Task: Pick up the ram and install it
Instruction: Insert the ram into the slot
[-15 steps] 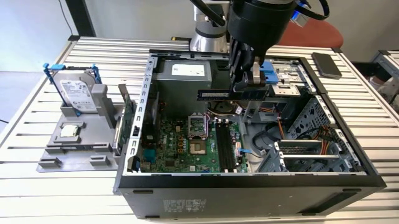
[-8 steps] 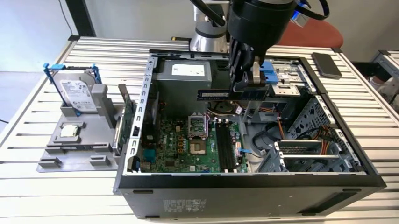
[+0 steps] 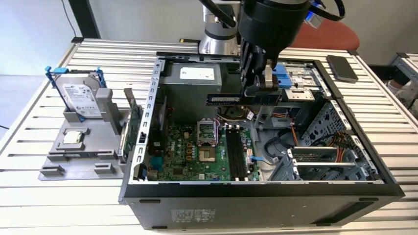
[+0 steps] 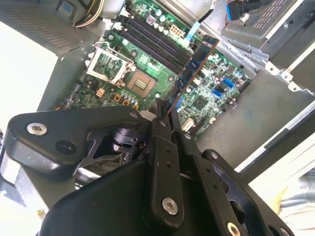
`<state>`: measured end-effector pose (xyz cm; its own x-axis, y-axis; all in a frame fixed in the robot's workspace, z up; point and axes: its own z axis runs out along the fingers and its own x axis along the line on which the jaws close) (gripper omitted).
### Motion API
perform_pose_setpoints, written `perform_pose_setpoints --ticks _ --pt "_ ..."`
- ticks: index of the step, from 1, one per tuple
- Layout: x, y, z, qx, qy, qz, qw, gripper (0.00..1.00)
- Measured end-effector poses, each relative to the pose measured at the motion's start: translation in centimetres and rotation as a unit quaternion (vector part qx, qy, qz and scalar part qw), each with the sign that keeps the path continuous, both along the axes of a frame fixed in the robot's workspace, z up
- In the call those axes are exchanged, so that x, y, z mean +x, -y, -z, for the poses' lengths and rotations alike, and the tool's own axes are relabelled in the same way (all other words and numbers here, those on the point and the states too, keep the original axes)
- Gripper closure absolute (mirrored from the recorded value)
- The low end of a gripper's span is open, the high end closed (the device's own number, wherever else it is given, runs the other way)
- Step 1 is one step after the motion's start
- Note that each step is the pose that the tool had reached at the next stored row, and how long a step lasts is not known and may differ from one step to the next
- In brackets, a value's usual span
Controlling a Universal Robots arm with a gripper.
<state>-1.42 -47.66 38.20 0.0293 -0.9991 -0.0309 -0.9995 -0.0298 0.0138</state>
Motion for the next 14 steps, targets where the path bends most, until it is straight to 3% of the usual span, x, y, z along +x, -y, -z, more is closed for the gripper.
perform_pose_setpoints --ticks 10,14 --pt "0.0 0.0 0.0 0.0 0.0 0.0 1.0 1.0" --pt "0.01 0.0 0.0 0.0 0.0 0.013 0.99991 1.0"
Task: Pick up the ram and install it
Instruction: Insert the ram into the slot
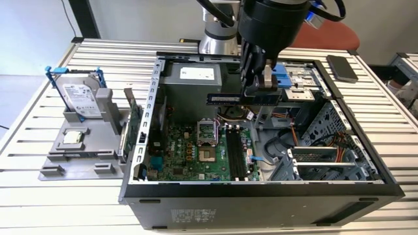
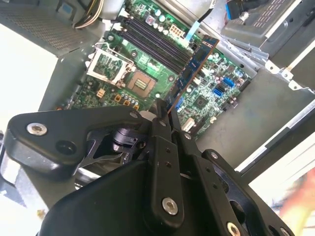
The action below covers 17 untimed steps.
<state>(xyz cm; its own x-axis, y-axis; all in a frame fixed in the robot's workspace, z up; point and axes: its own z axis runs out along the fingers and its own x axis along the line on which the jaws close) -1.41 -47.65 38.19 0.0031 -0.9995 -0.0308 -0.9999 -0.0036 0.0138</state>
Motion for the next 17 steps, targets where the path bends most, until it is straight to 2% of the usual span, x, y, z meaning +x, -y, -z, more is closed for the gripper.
perform_pose_setpoints --ticks 8,17 --pt "0.0 0.0 0.0 0.0 0.0 0.037 0.99931 1.0" --pt "0.0 0.0 0.0 0.0 0.0 0.068 0.99769 1.0"
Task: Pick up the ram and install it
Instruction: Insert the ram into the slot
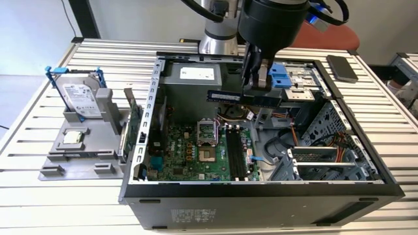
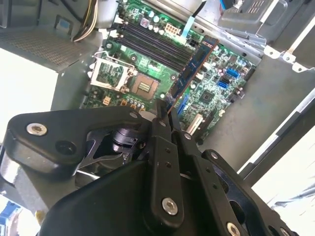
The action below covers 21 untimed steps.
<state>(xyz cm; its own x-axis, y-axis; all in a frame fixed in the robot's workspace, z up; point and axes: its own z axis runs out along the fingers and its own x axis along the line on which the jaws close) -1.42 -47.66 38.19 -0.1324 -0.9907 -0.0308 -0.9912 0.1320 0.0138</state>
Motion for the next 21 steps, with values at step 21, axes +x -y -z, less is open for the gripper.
perform_pose_setpoints --ticks 21 --pt "0.0 0.0 0.0 0.0 0.0 0.071 0.99749 1.0"
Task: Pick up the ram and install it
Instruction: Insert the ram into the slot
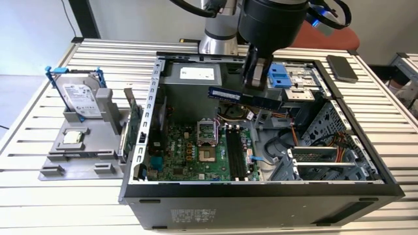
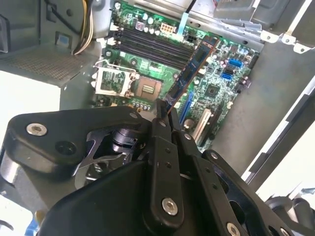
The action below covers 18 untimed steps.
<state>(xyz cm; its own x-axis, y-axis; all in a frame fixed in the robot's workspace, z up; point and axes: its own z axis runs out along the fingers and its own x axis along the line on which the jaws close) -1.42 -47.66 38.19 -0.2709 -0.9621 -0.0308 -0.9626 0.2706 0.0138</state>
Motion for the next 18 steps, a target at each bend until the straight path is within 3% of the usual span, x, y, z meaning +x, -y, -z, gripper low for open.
perform_pose_setpoints --ticks 11,13,18 --pt "0.0 0.0 0.0 0.0 0.0 0.037 0.99933 1.0" --pt "0.0 0.0 0.0 0.0 0.0 0.06 0.99818 1.0" --pt "0.0 0.0 0.0 0.0 0.0 0.076 0.9971 1.0"
